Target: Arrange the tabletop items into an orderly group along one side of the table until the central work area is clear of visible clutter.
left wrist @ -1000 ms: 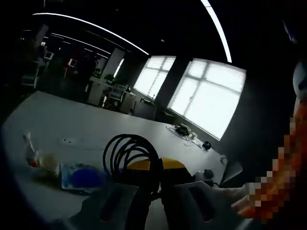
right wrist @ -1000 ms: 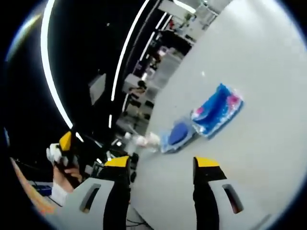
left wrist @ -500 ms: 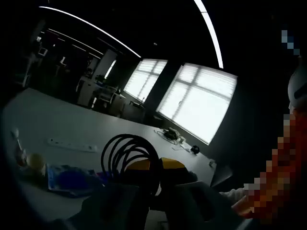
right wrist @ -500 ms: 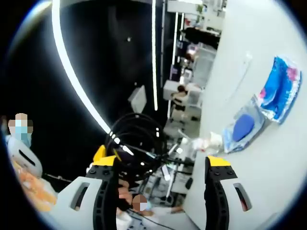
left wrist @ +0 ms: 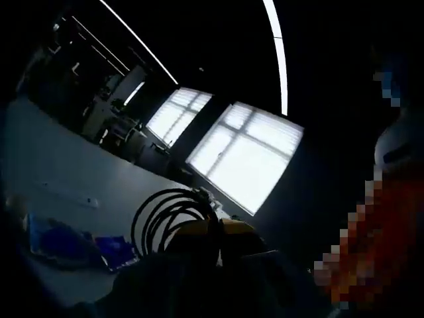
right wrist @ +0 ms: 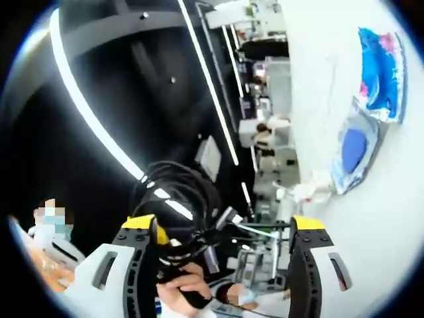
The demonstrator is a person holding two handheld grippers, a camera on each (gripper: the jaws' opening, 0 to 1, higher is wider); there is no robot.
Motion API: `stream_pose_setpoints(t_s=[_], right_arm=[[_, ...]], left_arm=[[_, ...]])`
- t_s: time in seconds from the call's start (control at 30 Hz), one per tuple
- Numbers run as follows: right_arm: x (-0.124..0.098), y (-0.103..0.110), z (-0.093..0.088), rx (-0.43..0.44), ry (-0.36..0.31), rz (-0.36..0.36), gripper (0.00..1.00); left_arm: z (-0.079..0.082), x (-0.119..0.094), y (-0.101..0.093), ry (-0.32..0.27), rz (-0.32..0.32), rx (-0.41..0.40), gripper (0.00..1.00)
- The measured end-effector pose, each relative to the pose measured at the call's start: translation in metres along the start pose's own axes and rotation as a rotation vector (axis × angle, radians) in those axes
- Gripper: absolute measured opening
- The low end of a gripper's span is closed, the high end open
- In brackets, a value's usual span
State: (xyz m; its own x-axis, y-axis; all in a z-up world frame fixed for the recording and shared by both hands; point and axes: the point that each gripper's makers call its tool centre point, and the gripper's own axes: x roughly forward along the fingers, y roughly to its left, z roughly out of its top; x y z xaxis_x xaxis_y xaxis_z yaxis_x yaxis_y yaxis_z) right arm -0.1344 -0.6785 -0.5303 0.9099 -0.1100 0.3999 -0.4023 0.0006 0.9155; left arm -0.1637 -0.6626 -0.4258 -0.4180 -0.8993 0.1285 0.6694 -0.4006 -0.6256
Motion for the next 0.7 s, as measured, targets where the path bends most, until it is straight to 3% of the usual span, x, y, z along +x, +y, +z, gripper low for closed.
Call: stream_pose_setpoints(t_s=[0.17,0.23,0.27,0.3,0.37,0.5,0.57,0.6,0.7], right_arm=[[0.008,0.001,-0.010,-0.028,0.054,0.012,0.74],[0.008,0.004,-0.011,0.000,0.044,0.034,0.72],[0.008,0.011,-0.011,0.021,0.037,0.071,0.65],[0.005,0.020,-0.009,0.032,0.033,0.121,0.52],[0.002,0.024,-0.008,0.005,0.037,0.141,0.30],[-0.009,0.012,0.001,0.100,0.024,0.096,0.17],[-0.014,0.002,0.004,0.027,0.010,0.045,0.16],[-0.018,-0.004,0.002,0.012,0.034,0.011,0.15],[-0.023,-0.019,0.006,-0.036,0.049,-0.086,0.14]], left_arm=[[-0.007,0.011,-0.013,0.005,-0.064,-0.019,0.00],[-0.010,0.015,-0.020,0.012,-0.099,-0.022,0.00],[-0.012,0.016,-0.020,0.018,-0.098,-0.019,0.00],[-0.015,0.016,-0.015,0.026,-0.071,0.005,0.00],[-0.019,0.012,-0.001,0.043,-0.009,0.014,0.00],[-0.017,-0.002,0.016,-0.005,0.030,-0.059,0.00],[-0.025,-0.011,0.028,0.037,0.086,-0.025,0.00],[-0.030,-0.015,0.032,0.058,0.109,-0.004,0.00],[-0.037,-0.023,0.043,0.079,0.168,0.002,0.01]])
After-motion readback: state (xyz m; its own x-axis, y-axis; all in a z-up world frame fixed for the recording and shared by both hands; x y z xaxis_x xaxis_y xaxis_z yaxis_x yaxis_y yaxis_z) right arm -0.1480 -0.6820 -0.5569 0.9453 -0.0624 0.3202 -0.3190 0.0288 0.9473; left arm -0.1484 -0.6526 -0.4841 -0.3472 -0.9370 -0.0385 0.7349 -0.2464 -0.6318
